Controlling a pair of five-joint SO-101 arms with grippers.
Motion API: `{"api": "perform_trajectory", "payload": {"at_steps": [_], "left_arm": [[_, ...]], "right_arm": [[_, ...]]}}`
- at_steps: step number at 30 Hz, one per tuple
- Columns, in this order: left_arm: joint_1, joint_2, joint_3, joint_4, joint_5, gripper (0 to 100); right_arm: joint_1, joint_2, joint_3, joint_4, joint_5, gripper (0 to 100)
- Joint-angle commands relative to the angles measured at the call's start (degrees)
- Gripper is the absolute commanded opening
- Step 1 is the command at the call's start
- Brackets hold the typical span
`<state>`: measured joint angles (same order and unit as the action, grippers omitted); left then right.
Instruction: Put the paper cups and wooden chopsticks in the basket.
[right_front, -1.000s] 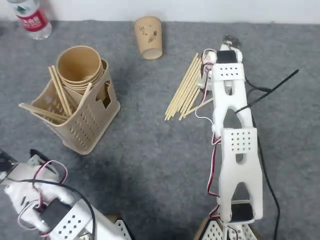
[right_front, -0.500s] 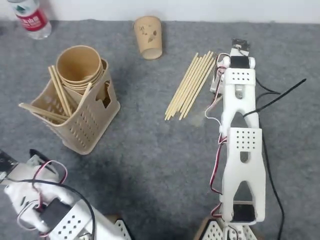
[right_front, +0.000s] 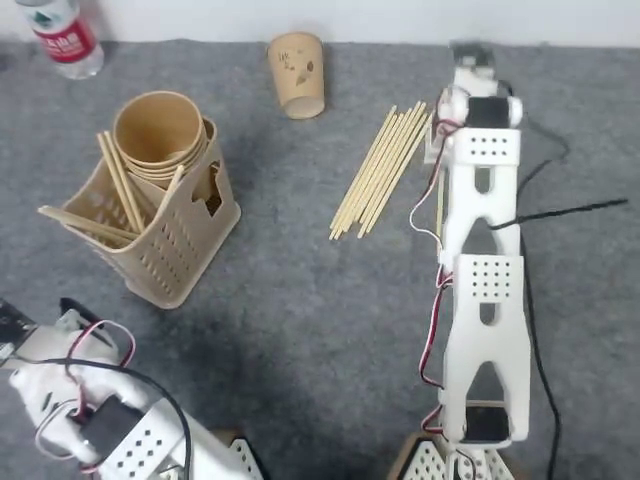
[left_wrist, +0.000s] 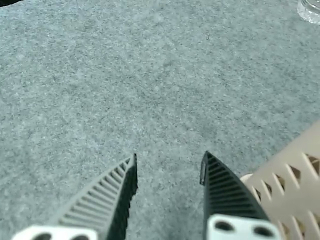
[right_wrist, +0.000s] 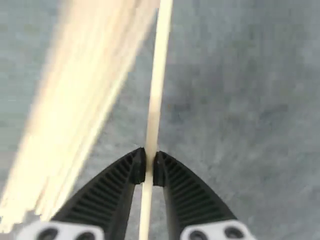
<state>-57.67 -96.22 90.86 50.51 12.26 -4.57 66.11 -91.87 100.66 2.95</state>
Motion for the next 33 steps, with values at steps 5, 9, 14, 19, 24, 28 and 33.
{"api": "perform_trajectory", "payload": {"at_steps": [5, 9, 14, 19, 24, 28, 33], "left_arm": [[0.35, -0.44, -0.31, -1.32, 0.00, 19], [0.35, -0.44, -0.31, -1.32, 0.00, 19], [0.35, -0.44, -0.31, -1.32, -1.23, 19], [0.44, -0.44, -0.22, -1.32, -2.02, 19], [0.44, -0.44, -0.22, -1.32, -2.02, 19], [0.44, -0.44, -0.22, -1.32, -2.02, 19], [0.44, -0.44, -0.22, -1.23, -2.02, 19]], "right_arm": [[-10.77, -10.33, -2.55, -2.59, 27.25, 0.8], [-12.79, -8.84, -0.18, -11.91, 29.19, 0.7], [-12.79, -3.30, 4.48, -23.25, 33.41, 0.7], [-12.70, -2.24, 1.14, -19.38, 34.81, 0.7], [-10.33, -2.68, 0.70, -15.08, 34.90, 0.7], [-4.53, -2.07, 0.97, -19.30, 34.81, 0.7], [-2.15, 4.62, 2.29, -36.00, 39.56, 0.7]]}}
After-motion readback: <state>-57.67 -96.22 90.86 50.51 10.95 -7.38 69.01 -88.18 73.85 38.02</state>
